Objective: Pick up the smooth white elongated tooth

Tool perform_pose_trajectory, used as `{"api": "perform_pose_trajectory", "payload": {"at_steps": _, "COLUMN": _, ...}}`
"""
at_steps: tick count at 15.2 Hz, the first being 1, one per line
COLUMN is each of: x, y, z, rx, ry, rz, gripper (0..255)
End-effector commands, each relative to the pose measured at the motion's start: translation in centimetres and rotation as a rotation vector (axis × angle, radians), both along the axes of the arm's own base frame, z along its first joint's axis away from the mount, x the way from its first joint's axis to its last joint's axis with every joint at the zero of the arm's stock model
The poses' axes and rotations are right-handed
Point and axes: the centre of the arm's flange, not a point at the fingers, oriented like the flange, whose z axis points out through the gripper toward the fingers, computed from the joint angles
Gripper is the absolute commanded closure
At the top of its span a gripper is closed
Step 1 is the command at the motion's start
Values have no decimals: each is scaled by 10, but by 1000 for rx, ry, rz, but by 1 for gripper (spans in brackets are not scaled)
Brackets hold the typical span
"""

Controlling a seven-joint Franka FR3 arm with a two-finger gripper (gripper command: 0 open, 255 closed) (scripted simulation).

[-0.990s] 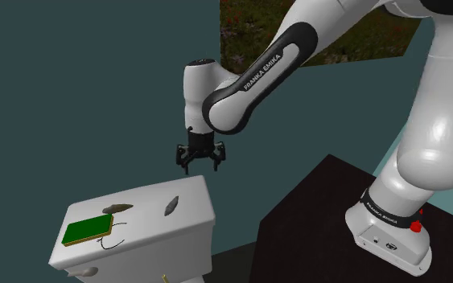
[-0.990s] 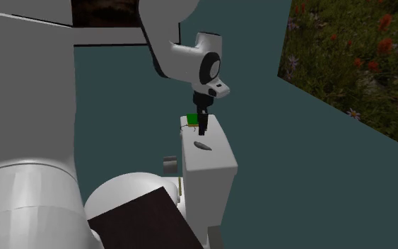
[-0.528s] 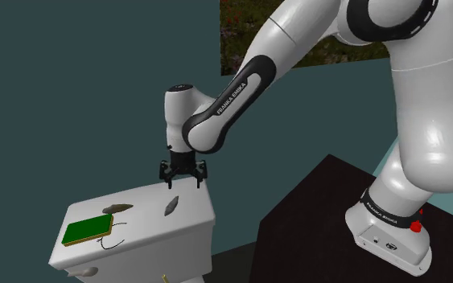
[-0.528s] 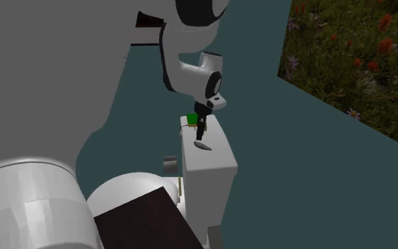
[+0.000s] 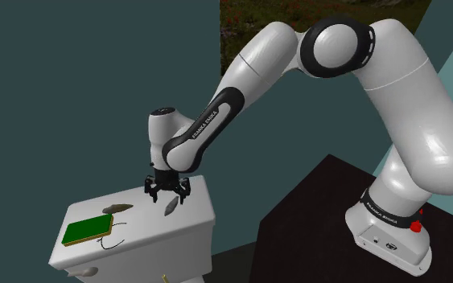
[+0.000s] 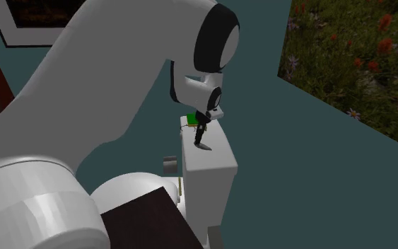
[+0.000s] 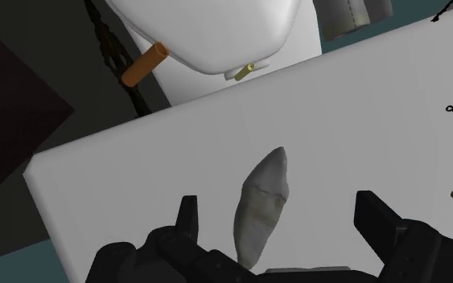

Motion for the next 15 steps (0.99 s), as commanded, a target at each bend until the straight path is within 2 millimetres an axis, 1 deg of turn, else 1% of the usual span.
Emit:
{"api": "perform_pose_trajectory", "payload": {"at_steps": 1, "x": 0, "y": 2, "z": -11, "rx": 1, "ry": 1, "rz": -4, "gripper": 0}}
{"api": "perform_pose_trajectory", "payload": {"at_steps": 5, "x": 0, "y": 2, "z": -32, "rx": 1, "ry": 1, "rz": -4, "gripper": 0}}
{"api": "perform_pose_trajectory", "payload": {"at_steps": 7, "x": 0, "y": 2, "z": -35, "rx": 1, "ry": 1, "rz": -4, "gripper": 0}}
{"api": "perform_pose_trajectory", "payload": {"at_steps": 8, "x": -1, "y": 2, "z": -35, "rx": 1, "ry": 1, "rz": -4, "gripper": 255}}
{"api": "perform_pose_trajectory", "payload": {"at_steps": 15, "x": -1, "y": 3, "z": -35, "rx": 1, "ry": 1, "rz": -4, "gripper": 255}}
